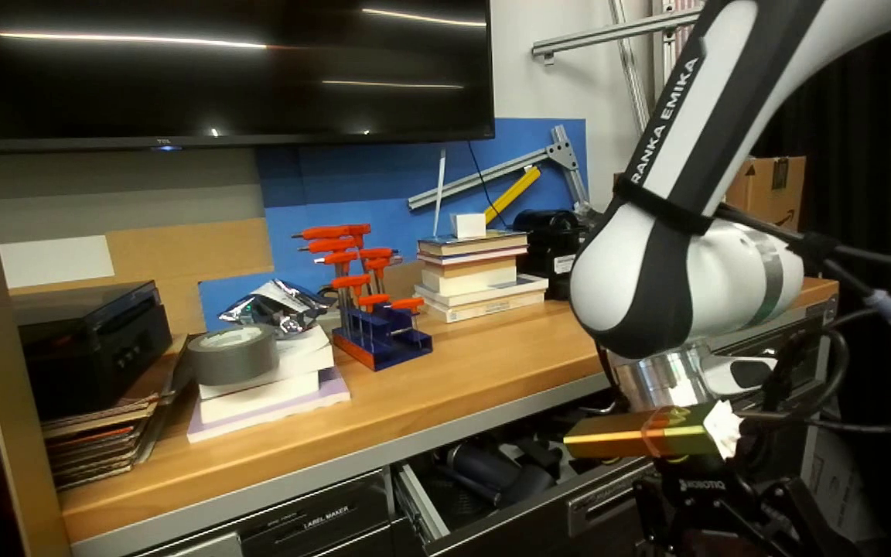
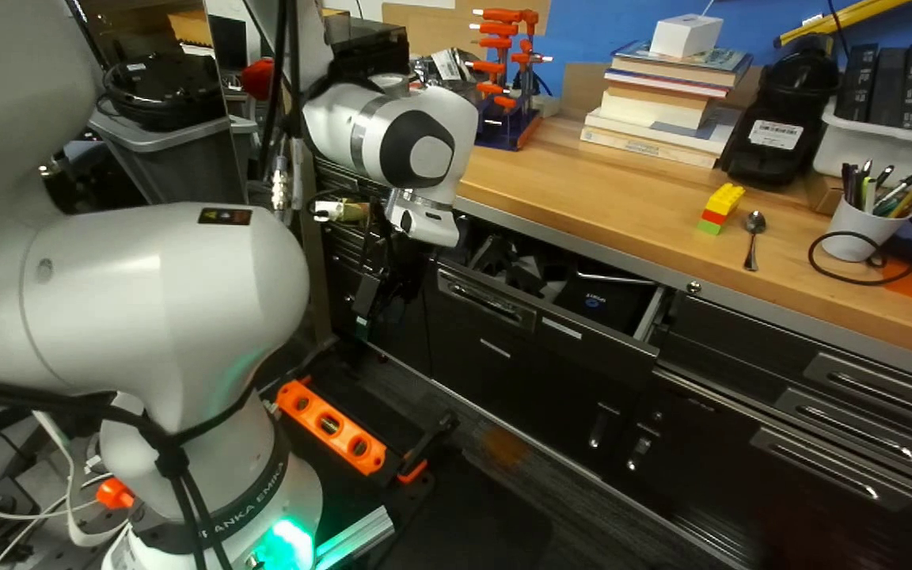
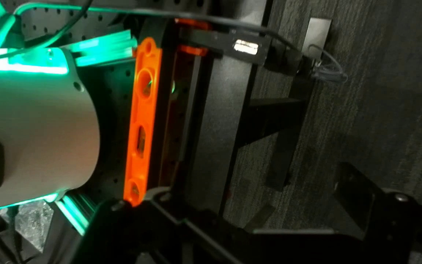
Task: Place the three objects on the counter inside the open drawer, push the drawer closed
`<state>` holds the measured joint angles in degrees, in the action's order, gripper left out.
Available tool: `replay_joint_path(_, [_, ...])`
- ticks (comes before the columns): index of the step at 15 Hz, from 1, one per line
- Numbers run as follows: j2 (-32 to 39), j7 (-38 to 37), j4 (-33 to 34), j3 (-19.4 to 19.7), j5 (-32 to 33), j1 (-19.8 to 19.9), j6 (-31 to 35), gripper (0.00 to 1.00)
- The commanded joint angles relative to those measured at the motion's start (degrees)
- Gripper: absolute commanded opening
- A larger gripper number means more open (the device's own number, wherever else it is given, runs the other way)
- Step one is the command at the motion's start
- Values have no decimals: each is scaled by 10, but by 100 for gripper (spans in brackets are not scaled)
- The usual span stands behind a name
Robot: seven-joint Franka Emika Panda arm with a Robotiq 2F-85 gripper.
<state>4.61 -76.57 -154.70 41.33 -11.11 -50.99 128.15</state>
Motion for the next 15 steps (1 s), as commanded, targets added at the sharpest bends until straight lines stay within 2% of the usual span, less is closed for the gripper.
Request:
replay_joint_path(1, [80, 83, 32, -156, -94, 134, 53, 100])
replay_joint_path(4, [141, 92, 65, -286, -110, 255, 115, 100])
replay_joint_path(6, [184, 81, 100, -340, -95, 309, 147, 100])
replay_joint_path(8, [224, 67, 140, -366, -75, 337, 172, 100])
replay_joint_path(10, [251, 58, 176, -375, -63, 350, 195, 100])
replay_joint_path(15, [260, 54, 193, -401, -102, 382, 306, 100])
